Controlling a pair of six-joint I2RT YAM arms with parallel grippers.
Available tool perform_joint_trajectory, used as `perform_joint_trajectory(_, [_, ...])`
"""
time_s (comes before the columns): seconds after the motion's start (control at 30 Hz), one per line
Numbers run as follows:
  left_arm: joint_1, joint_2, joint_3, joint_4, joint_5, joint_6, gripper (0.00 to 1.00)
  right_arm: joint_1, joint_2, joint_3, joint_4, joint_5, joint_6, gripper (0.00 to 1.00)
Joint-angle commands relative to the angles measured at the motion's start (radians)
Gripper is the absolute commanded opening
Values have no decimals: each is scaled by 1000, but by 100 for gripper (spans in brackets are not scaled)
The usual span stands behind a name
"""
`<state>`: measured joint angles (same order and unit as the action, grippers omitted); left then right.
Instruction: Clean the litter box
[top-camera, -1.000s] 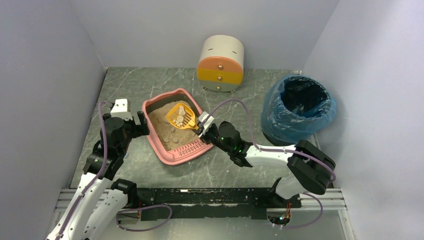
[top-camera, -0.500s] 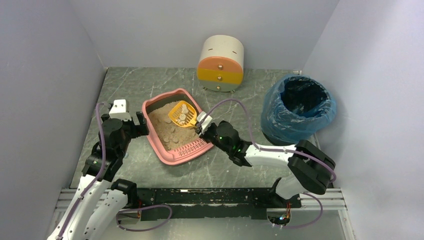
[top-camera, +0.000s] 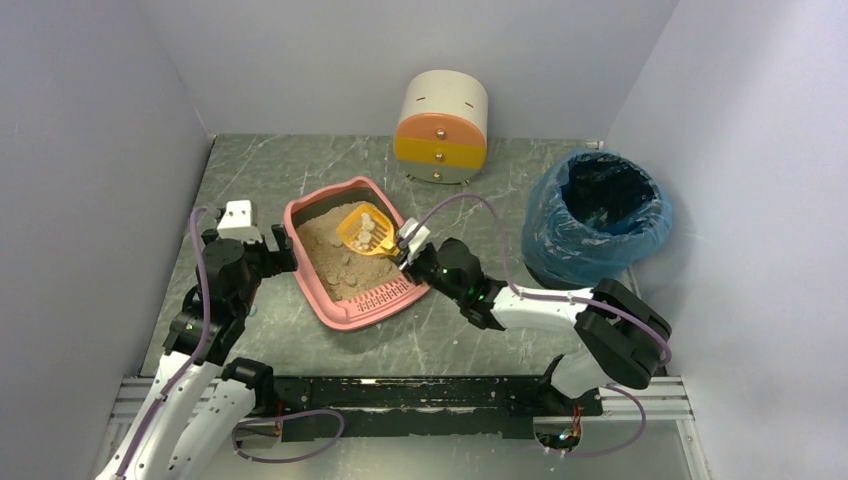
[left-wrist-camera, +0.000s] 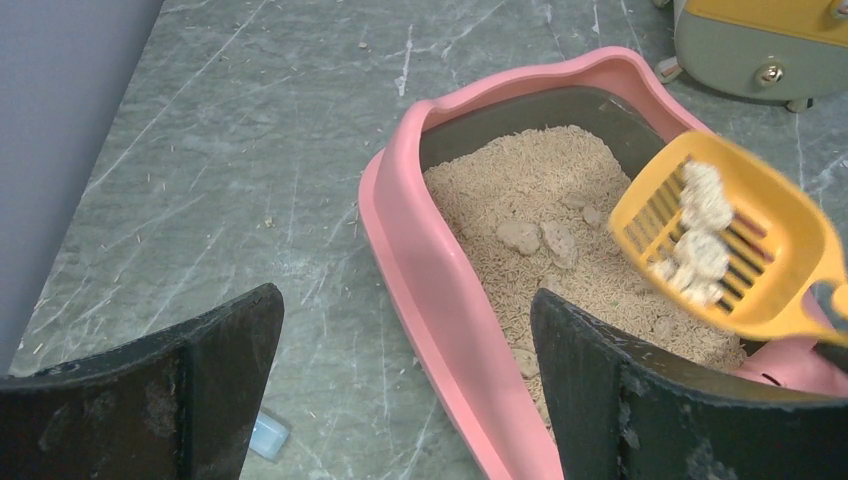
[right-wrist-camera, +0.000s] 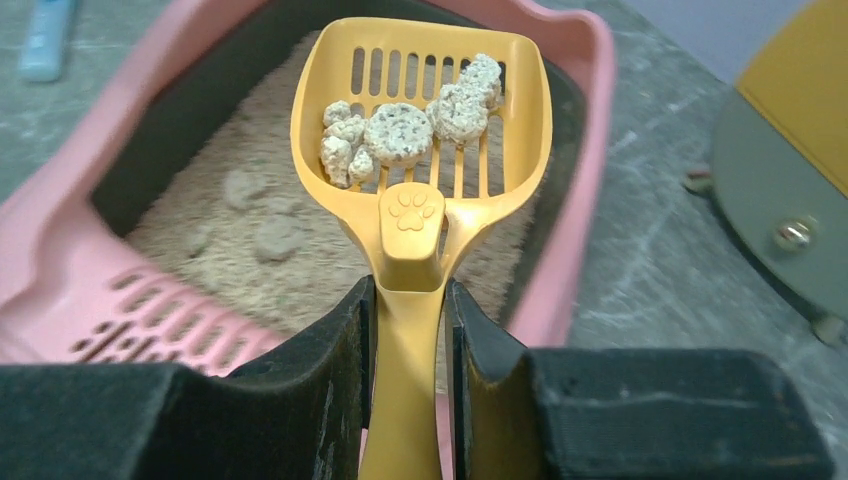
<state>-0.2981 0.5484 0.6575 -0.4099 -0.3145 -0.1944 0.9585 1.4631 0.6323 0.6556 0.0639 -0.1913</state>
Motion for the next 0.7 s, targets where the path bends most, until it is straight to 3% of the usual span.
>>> perform_joint_trajectory(0.0, [-4,9,5,9,-9,11,98,-36,-34,2,30,-39,31,0])
perform_joint_trajectory(0.13, [-4,14,2,23,-3,11,98,70,-7,21,-16,74,-94,0])
perform_joint_trajectory(0.33, [-4,7,4,9,-11,11,98,1,-43,-16,46,17,1,0])
perform_joint_trajectory(0.5, [-4,-2,-3,20,-15,7,98,95,0,25,-17,98,-122,0])
perform_joint_trajectory(0.67, [-4,8,4,10,-8,12,98,35,-52,-15,16,77,-47,0])
